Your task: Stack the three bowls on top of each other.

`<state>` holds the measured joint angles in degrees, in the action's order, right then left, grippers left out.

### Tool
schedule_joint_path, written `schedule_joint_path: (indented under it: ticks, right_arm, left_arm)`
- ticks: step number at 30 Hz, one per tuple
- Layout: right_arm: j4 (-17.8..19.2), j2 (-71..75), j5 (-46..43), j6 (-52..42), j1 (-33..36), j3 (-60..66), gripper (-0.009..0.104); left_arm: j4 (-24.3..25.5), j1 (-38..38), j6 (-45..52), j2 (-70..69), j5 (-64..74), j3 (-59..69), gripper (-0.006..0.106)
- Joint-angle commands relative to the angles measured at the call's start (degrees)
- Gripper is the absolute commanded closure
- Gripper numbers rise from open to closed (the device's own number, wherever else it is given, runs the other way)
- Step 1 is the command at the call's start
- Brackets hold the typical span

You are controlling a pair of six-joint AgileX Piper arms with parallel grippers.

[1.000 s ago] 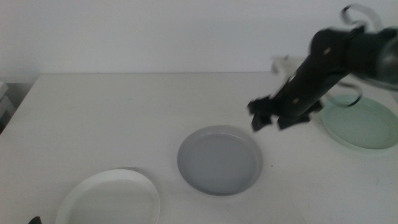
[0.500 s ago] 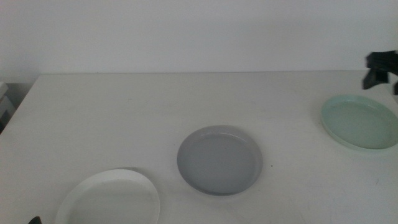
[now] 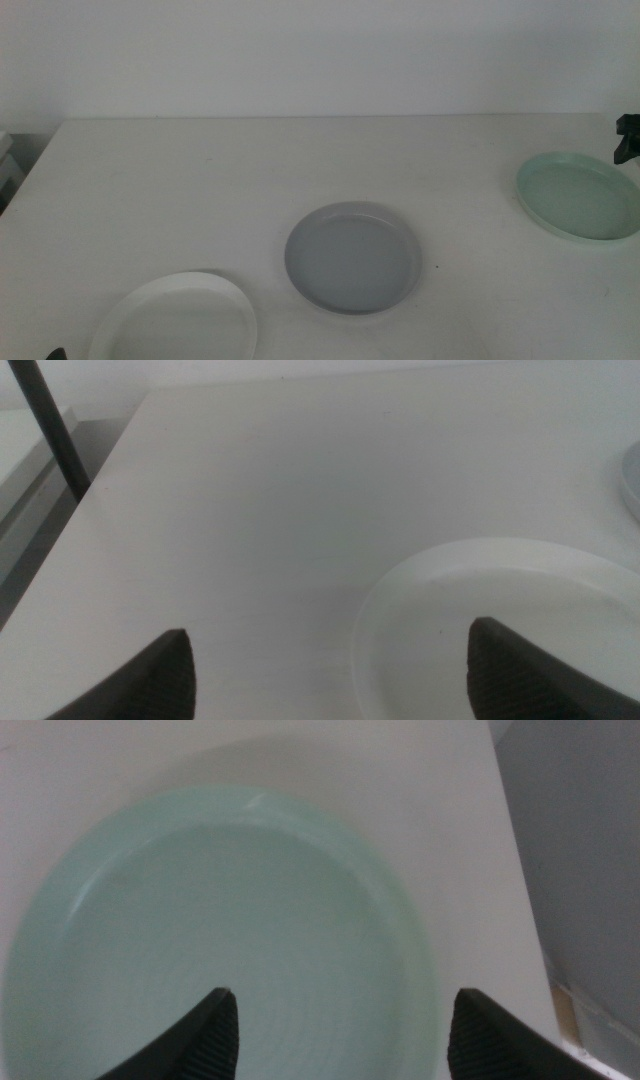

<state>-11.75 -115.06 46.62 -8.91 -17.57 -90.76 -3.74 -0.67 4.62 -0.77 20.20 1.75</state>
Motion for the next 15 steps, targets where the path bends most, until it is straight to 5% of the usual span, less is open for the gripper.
schedule_joint_path:
  ticks: [1, 15]
  right_arm:
    - [0.3, 0.0, -0.4, -0.9, -0.4, -5.3, 0.041]
    - [7.0, -9.6, 1.7, -0.8, -0.4, -11.6, 0.050]
  left_arm:
    - [-0.5, 0.0, -0.9, -0.7, -4.1, -0.2, 0.007]
    - [-0.5, 0.0, -0.9, -0.7, -4.1, -0.2, 0.007]
